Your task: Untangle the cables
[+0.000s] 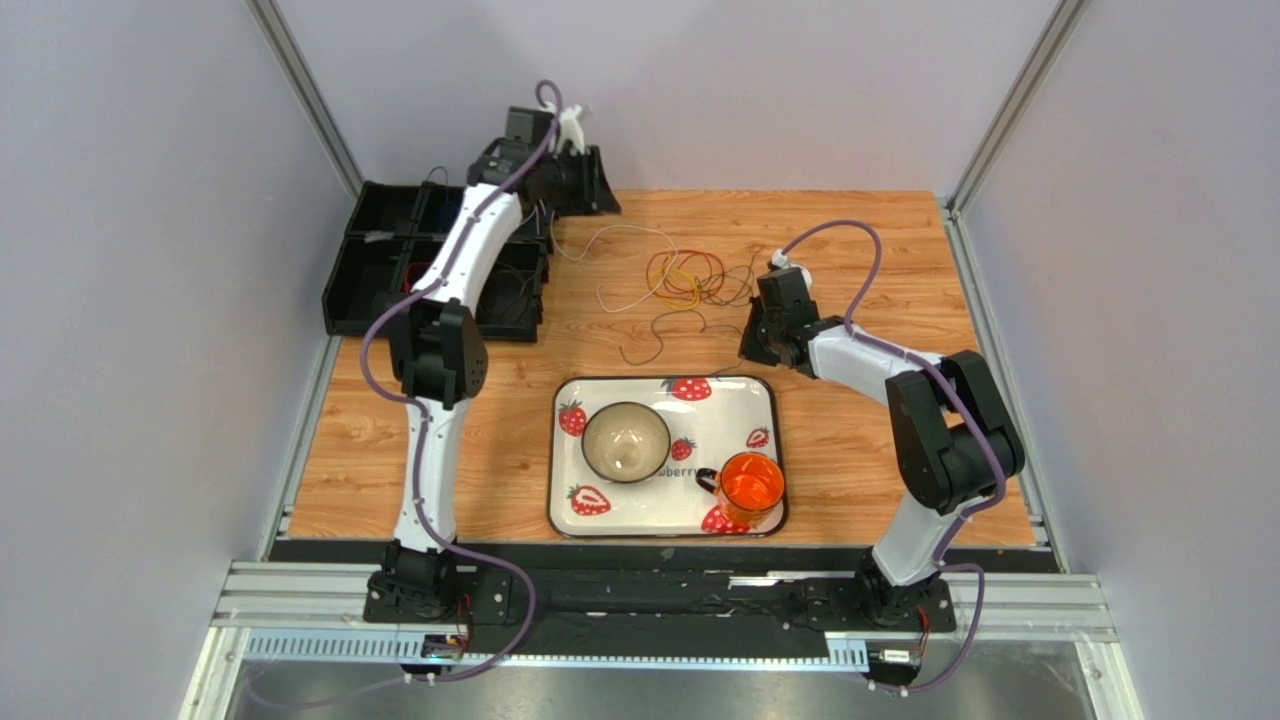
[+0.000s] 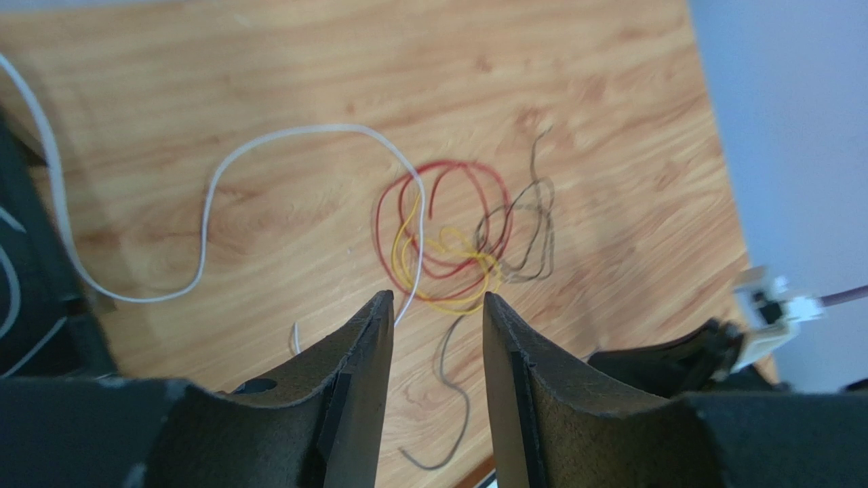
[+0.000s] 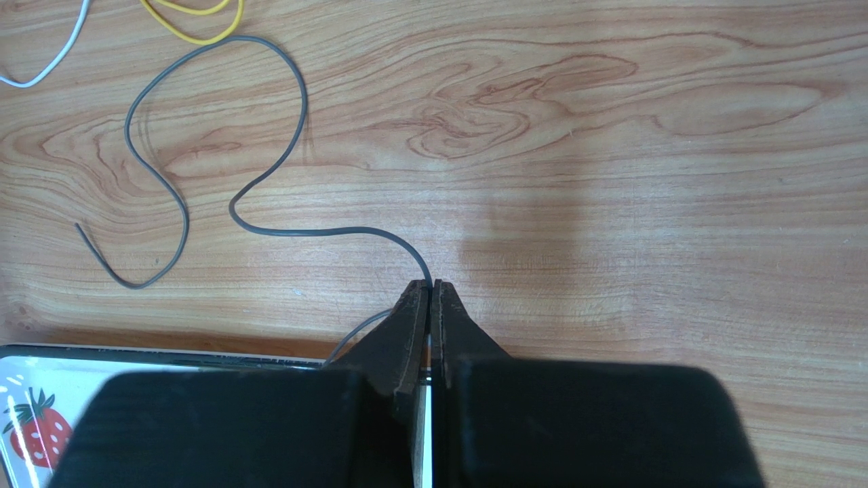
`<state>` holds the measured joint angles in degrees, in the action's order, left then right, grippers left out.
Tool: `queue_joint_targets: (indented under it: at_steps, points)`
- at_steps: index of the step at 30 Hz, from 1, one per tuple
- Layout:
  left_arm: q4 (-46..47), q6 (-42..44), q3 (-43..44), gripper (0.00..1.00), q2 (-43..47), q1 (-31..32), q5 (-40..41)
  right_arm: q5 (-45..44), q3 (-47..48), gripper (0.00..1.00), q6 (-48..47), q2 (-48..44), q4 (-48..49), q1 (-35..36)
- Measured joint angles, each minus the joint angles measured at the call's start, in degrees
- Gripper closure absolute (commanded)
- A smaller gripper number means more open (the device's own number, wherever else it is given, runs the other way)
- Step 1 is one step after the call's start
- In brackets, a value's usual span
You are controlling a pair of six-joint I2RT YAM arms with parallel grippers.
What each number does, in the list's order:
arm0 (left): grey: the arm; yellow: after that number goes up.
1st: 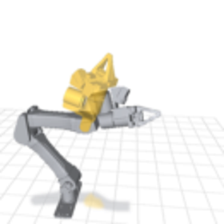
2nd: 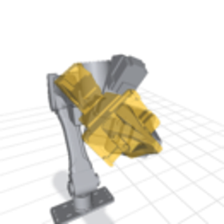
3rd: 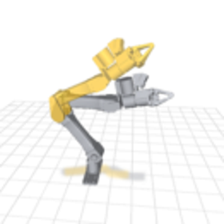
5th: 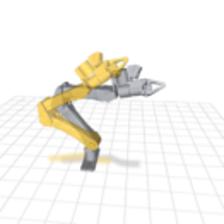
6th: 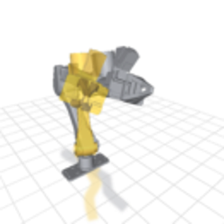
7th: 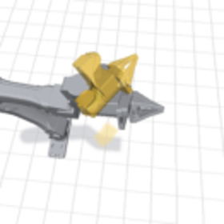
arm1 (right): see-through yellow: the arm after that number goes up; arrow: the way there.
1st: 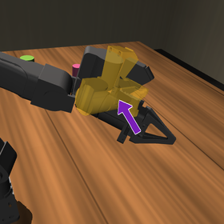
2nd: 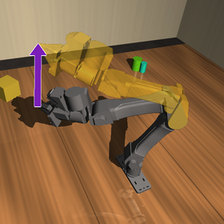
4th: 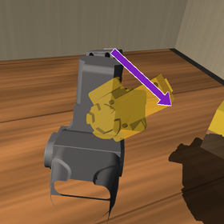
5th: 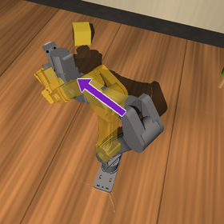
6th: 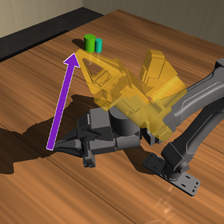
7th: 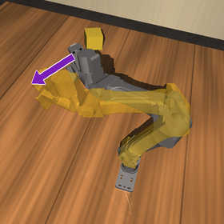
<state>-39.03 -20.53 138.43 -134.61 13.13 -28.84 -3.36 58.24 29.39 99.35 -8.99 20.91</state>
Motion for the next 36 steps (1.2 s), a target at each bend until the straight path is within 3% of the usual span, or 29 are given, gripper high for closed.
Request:
queue_joint_targets:
  at_steps: [10, 22, 36]
  points:
    - [-8.83, 16.28, -0.94, 0.58, -8.46, 10.14, 10.14, 0.0, 0.59, 1.0, 0.0, 0.39, -0.17, 0.0]
    - [-8.07, 26.84, -1.99, 0.57, -9.16, 14.67, 25.7, 0.02, 1.18, 1.0, 0.0, 0.96, -0.61, 0.0]
    - [-5.05, 29.88, -4.0, 0.56, -11.52, 16.17, 26.38, 0.0, 1.44, 1.0, 0.0, 1.29, -0.74, 0.0]
